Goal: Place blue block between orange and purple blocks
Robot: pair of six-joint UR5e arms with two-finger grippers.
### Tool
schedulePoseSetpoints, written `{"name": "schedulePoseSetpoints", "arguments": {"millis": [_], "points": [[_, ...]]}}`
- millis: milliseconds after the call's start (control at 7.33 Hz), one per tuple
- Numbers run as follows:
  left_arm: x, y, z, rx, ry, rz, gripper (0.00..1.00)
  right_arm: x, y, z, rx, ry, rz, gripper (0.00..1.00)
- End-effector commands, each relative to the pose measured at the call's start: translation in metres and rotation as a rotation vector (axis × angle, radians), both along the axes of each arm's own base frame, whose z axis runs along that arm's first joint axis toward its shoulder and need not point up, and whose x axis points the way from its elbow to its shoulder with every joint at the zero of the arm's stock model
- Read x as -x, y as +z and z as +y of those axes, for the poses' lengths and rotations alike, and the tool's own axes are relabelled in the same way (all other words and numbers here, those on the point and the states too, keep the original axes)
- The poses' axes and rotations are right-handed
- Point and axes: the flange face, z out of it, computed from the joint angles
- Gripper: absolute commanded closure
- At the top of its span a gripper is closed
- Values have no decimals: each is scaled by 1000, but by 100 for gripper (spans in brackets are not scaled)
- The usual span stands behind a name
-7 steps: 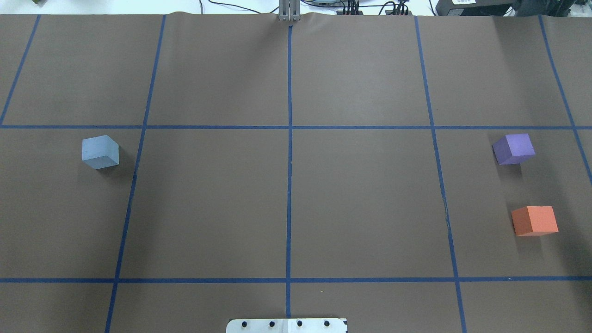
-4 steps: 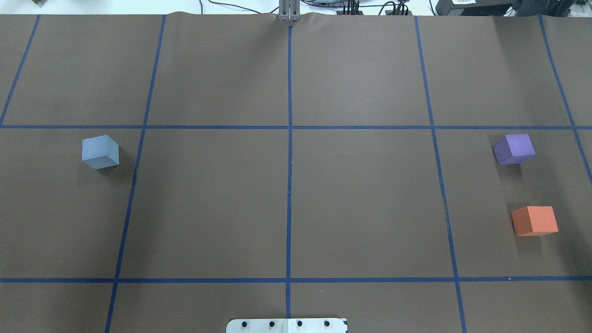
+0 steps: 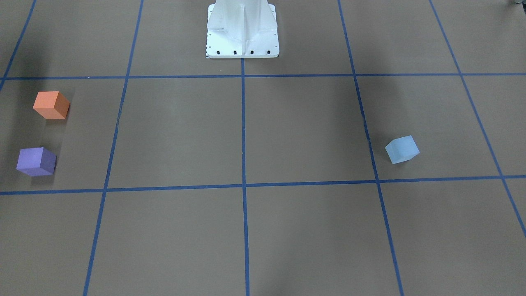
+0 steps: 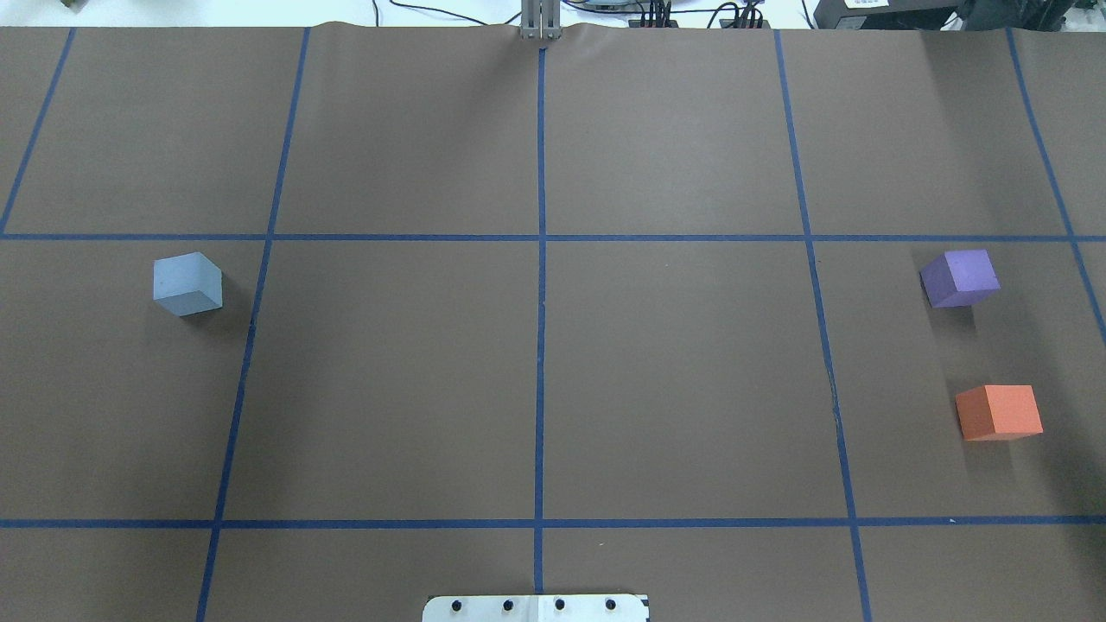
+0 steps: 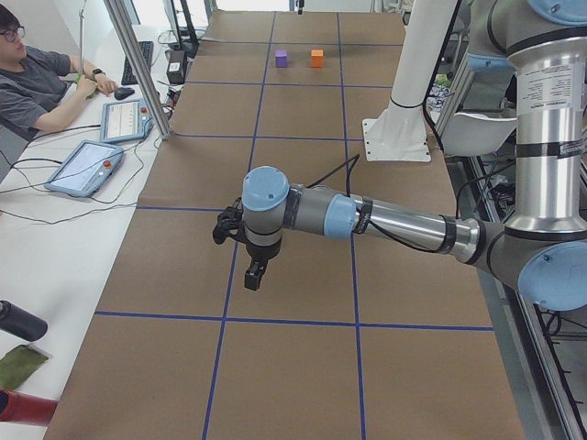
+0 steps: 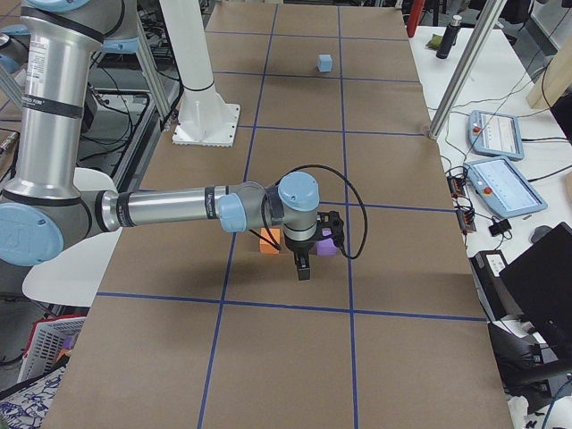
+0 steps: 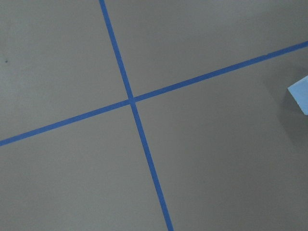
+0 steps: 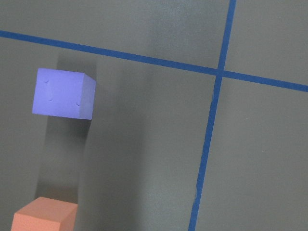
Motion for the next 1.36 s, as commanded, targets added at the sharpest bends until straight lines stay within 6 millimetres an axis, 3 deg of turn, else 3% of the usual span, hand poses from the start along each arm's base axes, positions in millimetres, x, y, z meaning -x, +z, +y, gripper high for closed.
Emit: {"name": "schedulePoseSetpoints", "arguments": {"millis": [0,409,545,682,818,955,1227], "points": [[-21,-22,-9,43,-56,99,0,1,0,0,2,-1,-3,0],[-129,-56,-24,338,-189,158,0,0,-1,0,-1,-1,-4,0],[-176,-61,-25,353,-249,87,0,0,-1,0,-3,-2,-4,0],[-236,-69,-23,347,-252,45,0,0,-1,0,-3,-2,-4,0],[-273,-71,-35,359,-266,18,0,0,0,0,-1,-2,-4,0],[-302,-65,-38,363,-238,-1,0,0,0,0,0,-1,-4,0],[-326,-70,-50,351,-228,-1,0,0,-1,0,-1,-1,-4,0]]}}
